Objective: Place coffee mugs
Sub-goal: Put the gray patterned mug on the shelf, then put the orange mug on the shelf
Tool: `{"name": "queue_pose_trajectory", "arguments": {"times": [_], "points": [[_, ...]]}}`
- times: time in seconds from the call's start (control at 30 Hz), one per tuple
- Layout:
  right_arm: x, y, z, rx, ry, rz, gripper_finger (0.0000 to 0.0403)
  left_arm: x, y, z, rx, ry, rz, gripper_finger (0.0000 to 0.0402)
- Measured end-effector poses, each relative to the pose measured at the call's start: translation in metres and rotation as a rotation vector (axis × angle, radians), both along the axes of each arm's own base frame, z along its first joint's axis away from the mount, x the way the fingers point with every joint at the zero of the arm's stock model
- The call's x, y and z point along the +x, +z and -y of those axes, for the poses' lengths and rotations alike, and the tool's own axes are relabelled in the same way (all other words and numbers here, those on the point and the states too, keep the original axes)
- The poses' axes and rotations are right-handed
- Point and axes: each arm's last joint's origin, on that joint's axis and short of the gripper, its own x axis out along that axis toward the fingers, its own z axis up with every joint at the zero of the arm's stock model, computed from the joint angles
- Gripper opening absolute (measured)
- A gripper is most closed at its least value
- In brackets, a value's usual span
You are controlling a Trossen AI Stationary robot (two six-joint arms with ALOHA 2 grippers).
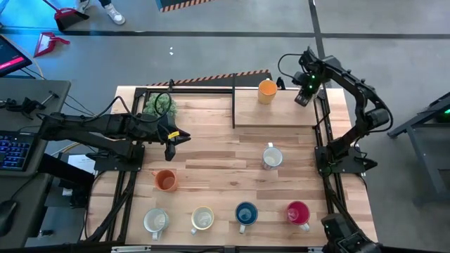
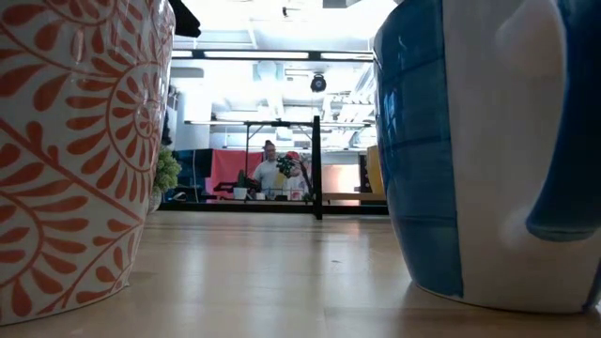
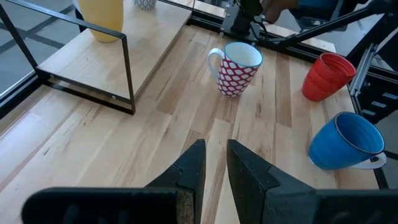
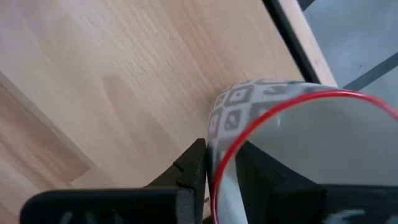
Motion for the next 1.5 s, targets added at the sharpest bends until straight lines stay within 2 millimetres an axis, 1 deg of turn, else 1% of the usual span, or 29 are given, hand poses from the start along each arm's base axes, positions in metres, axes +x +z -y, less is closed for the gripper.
{"name": "queue_pose_trajectory", "arguments": {"times": [0.17, 0.33, 0.43, 0.53, 0.6, 0.7, 0.83, 0.93, 1.03, 1.17, 1.33, 1.43, 1.5], "points": [[0.0, 0.025, 0.0, -0.004, -0.028, -0.005, 0.006, 0.0, 0.0, 0.0, 0.0, 0.0, 0.0, 0.0055], [0.0, 0.054, -0.003, 0.009, -0.045, 0.02, 0.006, 0.0, 0.0, 0.0, 0.002, -0.001, 0.0, 0.0055], [0.002, 0.072, -0.008, 0.033, -0.066, 0.049, 0.006, 0.0, 0.0, 0.0, 0.014, -0.008, -0.003, 0.0055], [0.006, 0.088, -0.02, 0.1, -0.08, 0.089, 0.006, 0.0, 0.0, 0.0, 0.017, -0.01, -0.004, 0.0055], [0.012, 0.097, -0.028, 0.126, -0.087, 0.153, 0.006, 0.0, 0.0, 0.0, 0.016, -0.009, -0.004, 0.0055], [0.022, 0.11, -0.048, 0.145, -0.083, 0.266, 0.006, 0.0, 0.0, 0.0, 0.016, -0.01, -0.004, 0.0055], [0.036, 0.125, -0.082, 0.151, 0.004, 0.33, 0.006, 0.0, 0.0, 0.0, 0.03, -0.017, -0.007, 0.0055], [0.04, 0.139, -0.112, 0.108, 0.09, 0.376, 0.006, 0.0, 0.0, 0.0, 0.031, -0.018, -0.007, 0.0055], [0.042, 0.154, -0.141, 0.062, 0.144, 0.462, 0.006, 0.0, 0.0, 0.0, 0.03, -0.018, -0.007, 0.0055], [0.033, 0.176, -0.179, -0.012, 0.189, 0.601, 0.006, 0.0, 0.0, 0.0, 0.03, -0.018, -0.006, 0.0055], [0.014, 0.191, -0.21, -0.118, 0.17, 0.683, 0.006, 0.0, 0.0, 0.0, 0.031, -0.018, -0.006, 0.0055], [0.01, 0.189, -0.223, -0.129, 0.187, 0.716, 0.006, 0.0, 0.0, 0.0, 0.03, -0.018, -0.005, 0.0055], [0.013, 0.179, -0.229, -0.124, 0.218, 0.748, 0.006, 0.0, 0.0, 0.0, 0.026, -0.016, 0.0, 0.0055]]}}
